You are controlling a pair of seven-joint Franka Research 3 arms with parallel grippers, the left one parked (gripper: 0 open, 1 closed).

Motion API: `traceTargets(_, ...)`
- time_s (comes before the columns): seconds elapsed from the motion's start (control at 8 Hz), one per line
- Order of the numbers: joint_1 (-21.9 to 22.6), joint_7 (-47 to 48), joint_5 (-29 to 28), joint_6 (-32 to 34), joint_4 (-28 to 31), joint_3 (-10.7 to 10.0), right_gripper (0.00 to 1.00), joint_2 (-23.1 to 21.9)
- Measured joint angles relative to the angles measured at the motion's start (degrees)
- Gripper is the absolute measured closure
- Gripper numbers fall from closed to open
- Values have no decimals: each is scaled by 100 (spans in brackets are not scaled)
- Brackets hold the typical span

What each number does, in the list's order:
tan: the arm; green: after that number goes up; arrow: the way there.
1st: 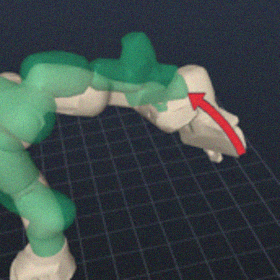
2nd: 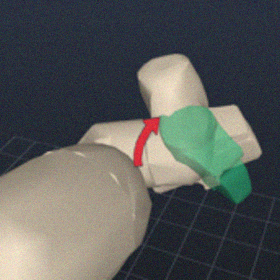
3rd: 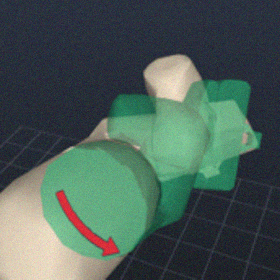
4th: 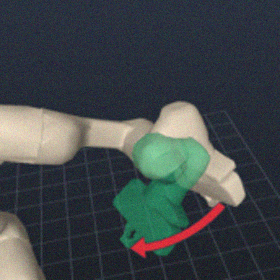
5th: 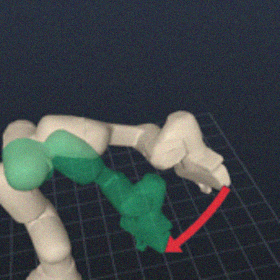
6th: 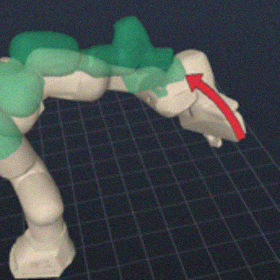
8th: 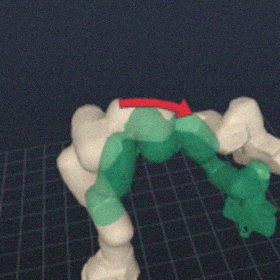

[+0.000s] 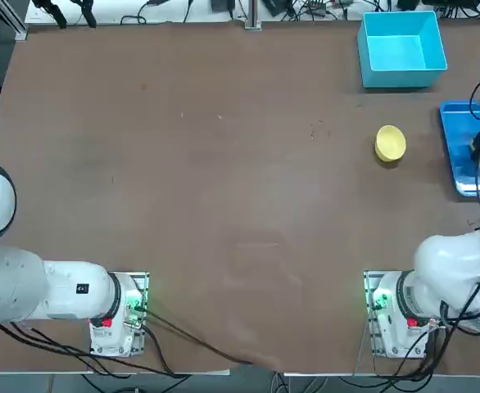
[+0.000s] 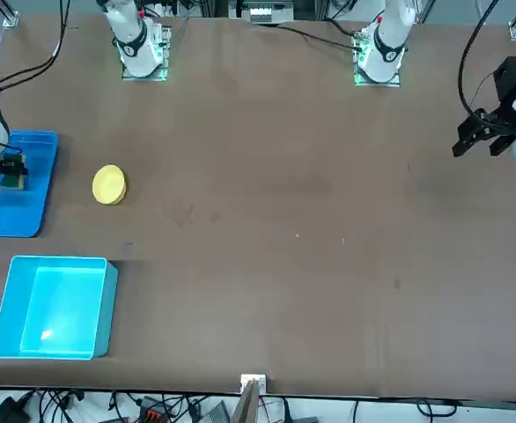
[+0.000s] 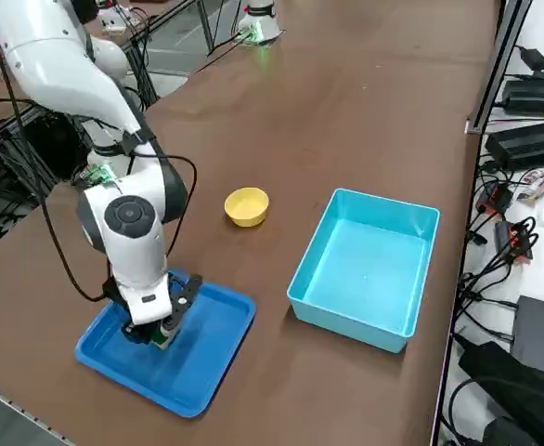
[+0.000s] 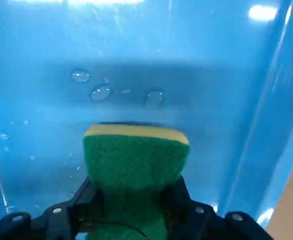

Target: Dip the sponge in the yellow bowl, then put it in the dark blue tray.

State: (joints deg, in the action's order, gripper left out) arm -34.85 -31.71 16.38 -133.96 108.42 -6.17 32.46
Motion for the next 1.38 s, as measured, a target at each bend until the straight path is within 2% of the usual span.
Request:
traceTargets(0.25,-1,0,0,2,-87,23,0,12)
traceTargets(0.5,0,0,0,146,-221,40,0,-41)
traceTargets(0.75,8,-7,0,512,-329,118,0,-322)
traceTargets(1.0,22,-1,-151,1150,-415,493,0,-986)
traceTargets(1.38,67,7,-1301,2595,-777,1287,0,-2170)
